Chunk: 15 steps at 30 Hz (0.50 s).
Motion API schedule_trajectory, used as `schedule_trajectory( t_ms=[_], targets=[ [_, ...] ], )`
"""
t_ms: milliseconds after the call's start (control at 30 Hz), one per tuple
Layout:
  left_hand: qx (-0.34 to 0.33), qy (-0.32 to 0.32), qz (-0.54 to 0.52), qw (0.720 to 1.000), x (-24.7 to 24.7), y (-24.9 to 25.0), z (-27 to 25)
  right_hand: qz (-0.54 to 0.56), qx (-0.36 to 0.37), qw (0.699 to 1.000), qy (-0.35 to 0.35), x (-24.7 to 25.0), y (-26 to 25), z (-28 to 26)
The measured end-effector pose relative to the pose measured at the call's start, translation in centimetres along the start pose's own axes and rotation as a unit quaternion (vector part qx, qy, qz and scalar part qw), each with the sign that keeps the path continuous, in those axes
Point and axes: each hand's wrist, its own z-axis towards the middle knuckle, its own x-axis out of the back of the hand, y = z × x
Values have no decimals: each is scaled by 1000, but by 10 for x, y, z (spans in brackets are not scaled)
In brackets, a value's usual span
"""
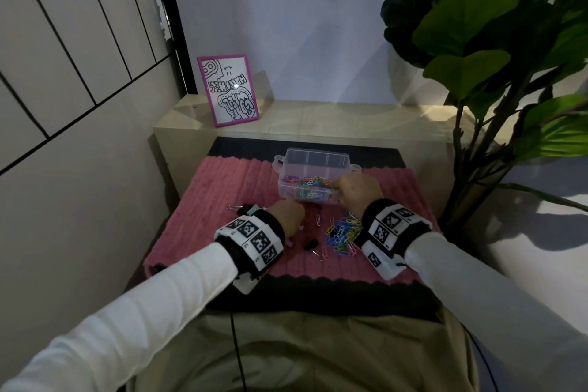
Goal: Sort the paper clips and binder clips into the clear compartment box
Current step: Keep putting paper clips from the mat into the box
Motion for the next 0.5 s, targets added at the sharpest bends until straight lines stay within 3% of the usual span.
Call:
schedule_trajectory(
  t_ms=[100, 233, 400, 433, 500],
  targets=[
    [-2, 78, -45, 996, -4, -17, 8, 0, 7, 1000, -20, -5, 1, -1],
    [-8, 100, -82, 992, -4, -29, 10, 9, 39, 998, -41, -6, 5, -5],
    [-59, 145, -132, 979, -2, -23, 7, 34, 190, 979, 69, -7, 9, -27],
    [-76, 148, -136, 977, 0, -18, 8, 34, 214, 975, 54, -6, 7, -30],
    [-101, 134, -120, 978, 2, -6, 13, 23, 221, 974, -50, -4, 2, -32]
  ],
)
